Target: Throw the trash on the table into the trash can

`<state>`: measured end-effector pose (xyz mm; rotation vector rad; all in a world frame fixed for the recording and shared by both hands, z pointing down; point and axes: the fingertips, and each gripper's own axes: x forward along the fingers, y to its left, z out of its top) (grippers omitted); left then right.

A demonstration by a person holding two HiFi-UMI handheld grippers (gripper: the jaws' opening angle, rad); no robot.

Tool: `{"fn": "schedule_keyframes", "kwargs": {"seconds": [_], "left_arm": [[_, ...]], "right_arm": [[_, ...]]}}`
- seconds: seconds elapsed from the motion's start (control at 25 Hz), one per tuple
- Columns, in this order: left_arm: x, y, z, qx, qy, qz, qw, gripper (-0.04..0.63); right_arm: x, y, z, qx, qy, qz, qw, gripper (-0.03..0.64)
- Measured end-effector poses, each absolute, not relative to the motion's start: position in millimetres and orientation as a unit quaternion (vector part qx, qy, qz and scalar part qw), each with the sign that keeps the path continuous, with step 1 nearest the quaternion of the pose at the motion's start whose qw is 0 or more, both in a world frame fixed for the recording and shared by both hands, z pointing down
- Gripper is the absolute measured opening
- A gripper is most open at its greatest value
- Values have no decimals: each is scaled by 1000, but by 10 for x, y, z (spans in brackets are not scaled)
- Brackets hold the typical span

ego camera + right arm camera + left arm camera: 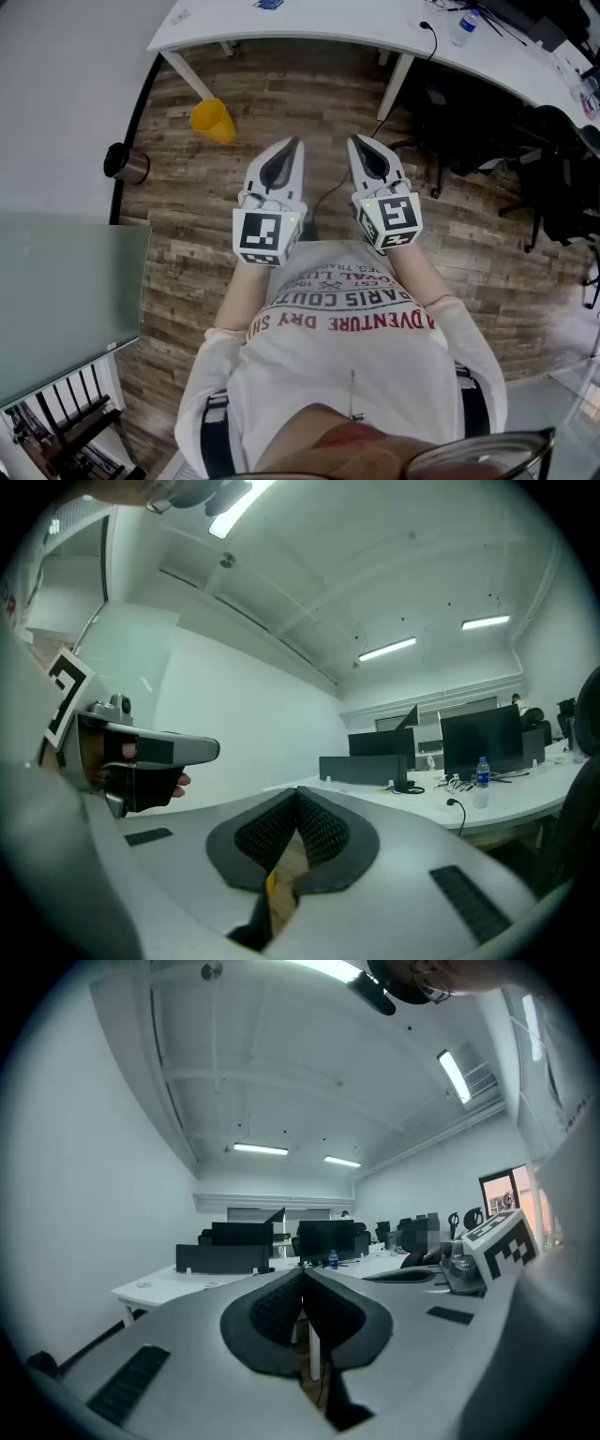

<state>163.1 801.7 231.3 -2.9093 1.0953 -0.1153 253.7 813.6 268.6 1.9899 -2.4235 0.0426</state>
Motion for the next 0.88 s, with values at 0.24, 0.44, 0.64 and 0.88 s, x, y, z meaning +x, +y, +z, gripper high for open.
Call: {"fn": "schedule_keyframes", "kwargs": {"seconds": [0.24,0.44,0.64,0.88], "left_arm": [[1669,7948,2388,-935,352,-44,15,23],[1712,7915,2432,-934,352,-48,18,23],[1726,7868,2407,-936,348,-48,25,23],[1636,7533,2456,-934,351,-63,36,23]], "right_arm": [[2562,8063,2737,635,-773,15,1,25],[2596,8020,2768,631,-775,23,-2,25],[2637,7943,2797,634,-772,39,-20,26],[2560,7586,2933,629,-774,65,-13,26]]}}
